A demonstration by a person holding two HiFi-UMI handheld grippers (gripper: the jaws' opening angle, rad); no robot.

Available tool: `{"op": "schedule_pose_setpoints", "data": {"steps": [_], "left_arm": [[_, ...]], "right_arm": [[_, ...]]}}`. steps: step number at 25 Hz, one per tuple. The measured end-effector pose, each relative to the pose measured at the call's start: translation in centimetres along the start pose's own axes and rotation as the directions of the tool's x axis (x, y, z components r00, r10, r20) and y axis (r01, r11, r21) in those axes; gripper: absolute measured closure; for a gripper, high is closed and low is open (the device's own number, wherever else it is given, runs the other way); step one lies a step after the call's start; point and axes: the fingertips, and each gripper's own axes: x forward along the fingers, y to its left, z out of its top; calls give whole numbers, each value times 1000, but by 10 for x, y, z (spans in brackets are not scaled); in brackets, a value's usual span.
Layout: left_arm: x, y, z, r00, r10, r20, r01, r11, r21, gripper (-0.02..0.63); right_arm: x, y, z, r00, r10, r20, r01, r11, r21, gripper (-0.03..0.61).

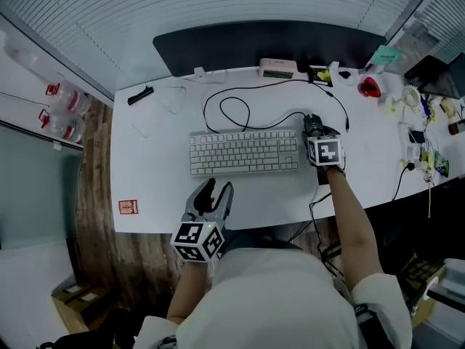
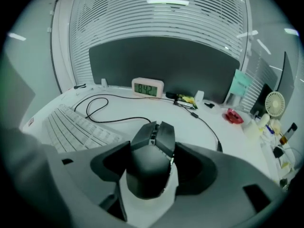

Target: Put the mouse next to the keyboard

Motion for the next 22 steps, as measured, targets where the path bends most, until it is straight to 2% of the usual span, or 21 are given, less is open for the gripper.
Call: {"op": "schedule_pose_setpoints", "data": {"steps": [12, 22], "left_arm": [[-8, -28, -19, 1000, -6, -19, 7, 1000, 12, 431], [-18, -51, -26, 1000, -7, -7, 7, 1000, 22, 431]], "right_arm": [[-11, -9, -59, 1000, 23, -20, -21, 996, 85, 284], [-20, -10, -75, 998, 57, 11, -58, 988, 141, 278]]}}
